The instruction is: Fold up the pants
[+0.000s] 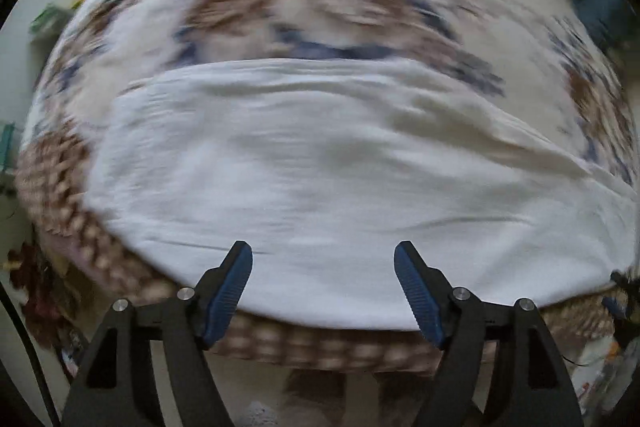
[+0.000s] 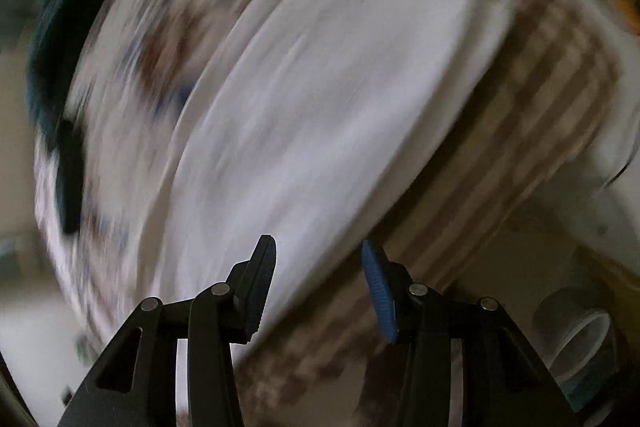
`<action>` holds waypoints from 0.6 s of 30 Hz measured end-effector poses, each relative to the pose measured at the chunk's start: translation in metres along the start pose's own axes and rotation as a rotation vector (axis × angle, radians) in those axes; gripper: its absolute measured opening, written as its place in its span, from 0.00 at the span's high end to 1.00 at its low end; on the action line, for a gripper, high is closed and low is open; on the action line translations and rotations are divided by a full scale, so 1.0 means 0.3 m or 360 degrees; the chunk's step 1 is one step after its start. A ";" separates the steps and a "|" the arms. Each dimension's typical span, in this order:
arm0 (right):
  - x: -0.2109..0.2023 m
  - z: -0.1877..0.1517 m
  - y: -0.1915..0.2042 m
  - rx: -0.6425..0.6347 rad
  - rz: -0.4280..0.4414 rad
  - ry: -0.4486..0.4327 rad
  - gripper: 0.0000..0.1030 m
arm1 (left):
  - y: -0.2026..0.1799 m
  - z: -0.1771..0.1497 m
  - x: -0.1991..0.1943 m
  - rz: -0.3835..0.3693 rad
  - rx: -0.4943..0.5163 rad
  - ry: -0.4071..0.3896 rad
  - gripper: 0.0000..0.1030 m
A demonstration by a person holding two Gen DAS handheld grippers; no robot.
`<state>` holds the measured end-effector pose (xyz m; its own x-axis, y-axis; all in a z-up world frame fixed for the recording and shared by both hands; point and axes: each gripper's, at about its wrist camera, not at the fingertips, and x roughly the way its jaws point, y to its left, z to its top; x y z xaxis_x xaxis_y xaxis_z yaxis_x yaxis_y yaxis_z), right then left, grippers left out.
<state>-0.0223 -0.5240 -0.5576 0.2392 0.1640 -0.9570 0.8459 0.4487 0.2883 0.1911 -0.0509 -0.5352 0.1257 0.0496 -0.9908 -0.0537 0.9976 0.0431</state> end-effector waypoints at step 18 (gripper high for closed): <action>-0.006 0.271 -0.274 0.0204 0.0108 -0.0077 0.98 | -0.540 0.021 0.130 0.0045 0.0275 0.0150 0.30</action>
<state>-0.0536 -0.6325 -0.5821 0.3178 0.1463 -0.9368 0.8801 0.3219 0.3489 0.2110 -0.2102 -0.5801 0.0331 0.0810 -0.9962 0.1160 0.9897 0.0843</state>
